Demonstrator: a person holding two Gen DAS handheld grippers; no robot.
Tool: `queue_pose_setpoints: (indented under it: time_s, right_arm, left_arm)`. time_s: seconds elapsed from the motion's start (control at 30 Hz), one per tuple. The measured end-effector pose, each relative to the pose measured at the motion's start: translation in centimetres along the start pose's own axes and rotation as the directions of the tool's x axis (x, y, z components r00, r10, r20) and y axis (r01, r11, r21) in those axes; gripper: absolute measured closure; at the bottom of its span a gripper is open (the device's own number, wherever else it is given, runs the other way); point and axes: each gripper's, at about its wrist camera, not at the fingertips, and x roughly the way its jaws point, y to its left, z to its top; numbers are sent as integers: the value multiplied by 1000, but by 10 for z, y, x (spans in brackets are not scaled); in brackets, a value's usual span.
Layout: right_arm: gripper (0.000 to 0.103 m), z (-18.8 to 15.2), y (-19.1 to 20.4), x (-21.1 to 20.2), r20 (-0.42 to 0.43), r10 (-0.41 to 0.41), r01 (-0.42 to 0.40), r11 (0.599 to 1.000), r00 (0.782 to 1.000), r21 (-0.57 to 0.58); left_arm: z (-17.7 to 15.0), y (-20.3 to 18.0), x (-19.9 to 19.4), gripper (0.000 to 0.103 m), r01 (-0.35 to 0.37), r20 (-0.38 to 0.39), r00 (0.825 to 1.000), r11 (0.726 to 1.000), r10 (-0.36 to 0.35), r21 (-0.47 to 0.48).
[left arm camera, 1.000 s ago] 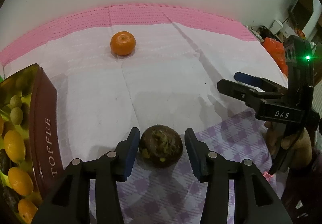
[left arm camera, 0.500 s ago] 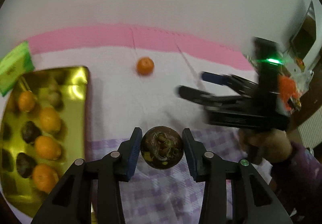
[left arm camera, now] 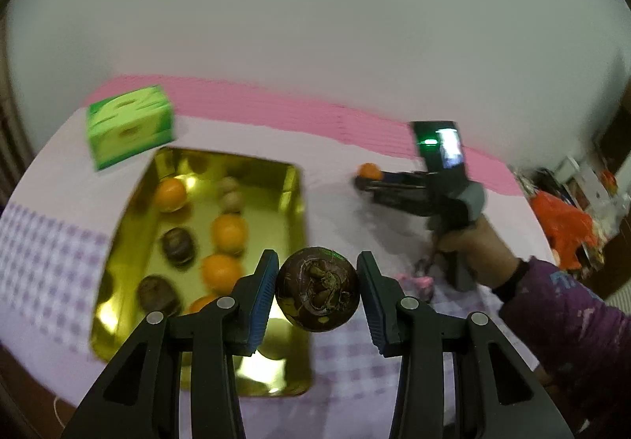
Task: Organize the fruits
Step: 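Lower the dark dried fruit into the tray and open the left gripper while the right gripper holds the mandarin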
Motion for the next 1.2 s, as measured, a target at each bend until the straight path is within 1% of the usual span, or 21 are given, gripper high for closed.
queue_pose_setpoints:
  time_s: [0.1,0.17,0.23,0.33,0.43,0.6,0.73,0.83,0.9,1.07,1.2]
  right_arm:
    - [70,-12,9,-28,46,35,-35,999,998,13]
    - [70,-28,11,-51,75,44,-47,998,996,38]
    - [70,-50,14,-71,89,34,-40,997,995,63]
    - [70,-79,15,-93,97,14,-23,995,995,94]
    - [70,-97,19,-107,106,-3,-8,995,994,102]
    - [70,-105,15,-111,116,-24,9,992,993,124]
    - [70,-106,18,-111,123,-32,17,993,992,117]
    - [70,-109,17,-109,122,-33,18,992,992,125]
    - [70,-111,14,-108,123,-31,13,990,992,142]
    - [70,-114,10,-106,115,-28,10,988,993,153]
    - [70,-113,8,-105,113,-20,2,987,993,158]
  left_arm:
    - [-9,21,-9,61,-43,10,999,999,43,-32]
    - [-12,33,-14,61,-56,16,998,997,58,-61]
    - [-12,40,-15,61,-59,18,998,995,61,-77]
    - [-12,41,-12,61,-60,19,998,996,62,-60]
    - [-13,37,-8,61,-72,11,997,997,72,-27]
    - [-13,31,6,61,-79,-17,997,997,79,12]
    - [0,25,18,61,-91,-7,996,995,91,48]
    - [10,20,32,61,-75,-18,997,995,77,70]
    - [14,16,46,61,-96,-30,995,990,99,100]
    - [24,15,72,61,-103,-51,993,990,108,98]
    - [28,20,89,61,-105,-73,991,991,111,78]
